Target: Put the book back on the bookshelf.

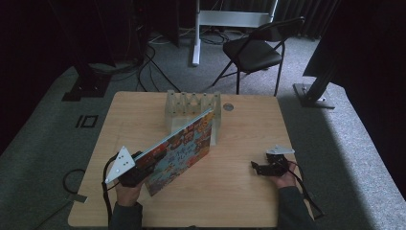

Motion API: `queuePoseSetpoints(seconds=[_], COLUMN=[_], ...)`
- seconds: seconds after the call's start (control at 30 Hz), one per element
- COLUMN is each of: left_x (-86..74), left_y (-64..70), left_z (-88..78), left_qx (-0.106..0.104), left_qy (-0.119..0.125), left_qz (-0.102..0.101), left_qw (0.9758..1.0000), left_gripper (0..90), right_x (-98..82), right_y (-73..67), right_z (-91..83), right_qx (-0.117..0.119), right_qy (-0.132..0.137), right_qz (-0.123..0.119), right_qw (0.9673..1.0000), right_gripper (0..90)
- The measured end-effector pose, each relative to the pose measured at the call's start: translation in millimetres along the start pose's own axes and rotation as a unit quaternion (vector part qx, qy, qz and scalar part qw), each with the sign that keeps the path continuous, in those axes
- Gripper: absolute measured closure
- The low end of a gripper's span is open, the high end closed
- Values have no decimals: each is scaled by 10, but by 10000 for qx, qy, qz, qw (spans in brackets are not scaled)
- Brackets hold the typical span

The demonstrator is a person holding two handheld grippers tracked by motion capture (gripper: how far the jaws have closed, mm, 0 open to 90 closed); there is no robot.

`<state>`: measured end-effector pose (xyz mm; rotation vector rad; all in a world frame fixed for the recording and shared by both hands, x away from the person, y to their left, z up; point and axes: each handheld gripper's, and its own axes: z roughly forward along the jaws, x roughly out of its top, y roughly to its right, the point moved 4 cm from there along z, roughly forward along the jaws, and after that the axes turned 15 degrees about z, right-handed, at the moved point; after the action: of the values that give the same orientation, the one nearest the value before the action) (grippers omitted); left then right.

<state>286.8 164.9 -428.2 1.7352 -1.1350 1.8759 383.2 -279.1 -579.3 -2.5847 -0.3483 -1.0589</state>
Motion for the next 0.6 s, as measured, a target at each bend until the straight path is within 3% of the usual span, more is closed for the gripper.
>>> queuePoseSetpoints(seconds=[0.6], left_x=[-18], left_y=[-47], left_z=[-64], left_qx=[134], left_qy=[-22], left_qz=[-73], left_qw=[9999], left_gripper=[802], right_x=[0], right_y=[0], right_z=[0], right_qx=[0], right_qy=[0], right_qz=[2], right_qw=[10000], right_gripper=[166])
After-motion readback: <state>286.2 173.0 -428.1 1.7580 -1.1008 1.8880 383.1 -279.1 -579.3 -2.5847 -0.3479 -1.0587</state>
